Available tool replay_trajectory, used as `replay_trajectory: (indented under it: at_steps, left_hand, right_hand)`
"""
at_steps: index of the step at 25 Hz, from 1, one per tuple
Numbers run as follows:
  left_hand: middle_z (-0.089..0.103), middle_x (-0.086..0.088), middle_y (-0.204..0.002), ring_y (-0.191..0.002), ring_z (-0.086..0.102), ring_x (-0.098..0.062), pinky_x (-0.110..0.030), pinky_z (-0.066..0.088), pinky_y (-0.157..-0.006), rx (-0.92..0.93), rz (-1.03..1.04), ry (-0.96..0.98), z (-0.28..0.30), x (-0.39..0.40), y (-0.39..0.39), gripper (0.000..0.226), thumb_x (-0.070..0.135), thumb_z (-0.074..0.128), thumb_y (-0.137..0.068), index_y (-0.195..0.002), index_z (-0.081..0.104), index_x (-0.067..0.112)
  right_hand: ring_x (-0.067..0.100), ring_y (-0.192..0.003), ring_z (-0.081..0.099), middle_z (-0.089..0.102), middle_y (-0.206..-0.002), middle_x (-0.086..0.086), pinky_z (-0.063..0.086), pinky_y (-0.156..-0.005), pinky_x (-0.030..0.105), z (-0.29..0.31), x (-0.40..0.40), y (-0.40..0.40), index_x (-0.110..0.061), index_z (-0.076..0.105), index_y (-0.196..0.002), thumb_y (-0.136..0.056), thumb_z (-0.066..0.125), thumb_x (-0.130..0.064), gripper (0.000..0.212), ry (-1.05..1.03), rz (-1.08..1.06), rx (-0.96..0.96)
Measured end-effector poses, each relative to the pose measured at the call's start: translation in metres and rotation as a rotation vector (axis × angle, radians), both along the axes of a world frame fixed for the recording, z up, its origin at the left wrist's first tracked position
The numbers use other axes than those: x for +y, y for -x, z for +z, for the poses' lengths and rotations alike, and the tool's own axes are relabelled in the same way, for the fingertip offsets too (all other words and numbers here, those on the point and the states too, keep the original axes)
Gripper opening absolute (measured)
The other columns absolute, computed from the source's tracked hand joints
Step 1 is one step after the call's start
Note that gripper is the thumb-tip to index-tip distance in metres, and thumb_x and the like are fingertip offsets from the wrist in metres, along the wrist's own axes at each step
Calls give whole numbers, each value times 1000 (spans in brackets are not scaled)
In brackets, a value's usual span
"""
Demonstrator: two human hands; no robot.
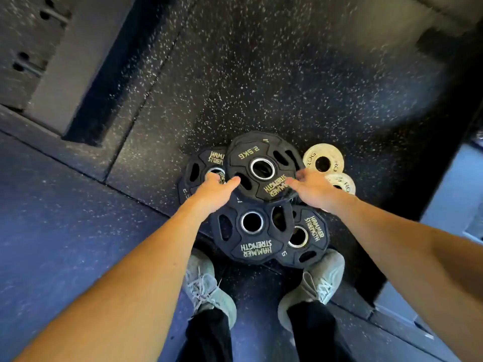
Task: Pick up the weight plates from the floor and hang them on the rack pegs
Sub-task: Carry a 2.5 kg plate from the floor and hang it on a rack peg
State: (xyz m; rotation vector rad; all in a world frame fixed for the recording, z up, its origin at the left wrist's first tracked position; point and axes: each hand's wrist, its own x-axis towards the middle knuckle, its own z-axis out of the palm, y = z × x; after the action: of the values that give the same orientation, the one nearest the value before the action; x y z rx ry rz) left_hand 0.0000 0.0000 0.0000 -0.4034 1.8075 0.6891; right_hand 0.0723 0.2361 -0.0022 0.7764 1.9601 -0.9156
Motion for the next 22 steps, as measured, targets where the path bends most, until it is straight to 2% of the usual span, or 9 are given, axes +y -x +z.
replay_trajectory:
  at_steps: [1,5,7,9,11,14,16,19,22]
  left_hand:
    - [54,-5,-124,-104,57,-22,-39,50,-86,-34,73,-32,-13,6,-1,83,66,53,-85,-150,20,26]
    - [59,-5,-126,-85,72,-24,-36,60,-66,-116,426,-110,-51,26,-8,77,55,66,-83,-142,24,28]
    - [57,-6,-125,-85,73,-30,-40,60,-62,-129,598,-192,-57,26,-12,64,41,72,-84,-127,27,31]
    - [54,-2,-122,-88,72,-32,-43,60,-62,-121,674,-292,-65,23,-12,50,28,73,-86,-113,31,31]
    - [52,0,-117,-86,72,-33,-43,60,-62,-79,649,-324,-64,25,-13,40,15,68,-89,-102,32,26]
    - [48,0,-112,-76,72,-28,-39,60,-60,-22,596,-260,-52,31,-17,40,10,60,-89,-108,29,27]
    - [49,0,-112,-71,73,-25,-37,60,-60,-30,556,-256,-39,27,-24,39,11,58,-88,-108,29,26]
    - [51,-3,-116,-92,69,-28,-39,60,-61,-64,464,-268,-7,3,-37,34,11,58,-87,-101,31,27]
    - [51,-6,-118,-100,64,-28,-38,59,-59,-90,392,-253,34,-17,-50,35,9,58,-87,-102,31,25]
  right_hand:
    - [24,-100,53,60,-107,7,40,-83,32,-14,-4,3,-6,36,-141,-93,46,-49,65,-18,-9,15]
    - [35,-126,39,32,-142,18,35,-96,38,-55,-12,12,-9,33,-142,-93,46,-47,63,-148,-79,8]
    - [39,-126,38,25,-145,19,43,-90,39,-65,-12,15,-8,32,-142,-92,48,-48,66,-146,-174,-32]
    - [39,-126,42,30,-145,17,57,-77,44,-75,-12,17,-7,36,-139,-89,54,-48,68,-74,-330,-59]
    - [37,-117,52,41,-140,15,60,-66,45,-77,-13,20,-7,41,-134,-87,59,-45,63,-11,-471,-79]
    - [36,-104,61,59,-122,18,58,-65,45,-71,-12,22,-5,50,-121,-92,57,-31,40,61,-631,-107]
    - [33,-99,61,62,-117,18,55,-68,42,-63,-12,16,-4,52,-118,-95,53,-29,33,98,-729,-122]
    - [27,-97,58,60,-118,11,53,-79,44,-42,-26,-10,-10,49,-122,-93,54,-41,43,183,-905,-190]
    - [29,-103,57,57,-122,9,54,-67,39,-2,-48,-40,-14,38,-130,-84,65,-44,61,240,-997,-239]
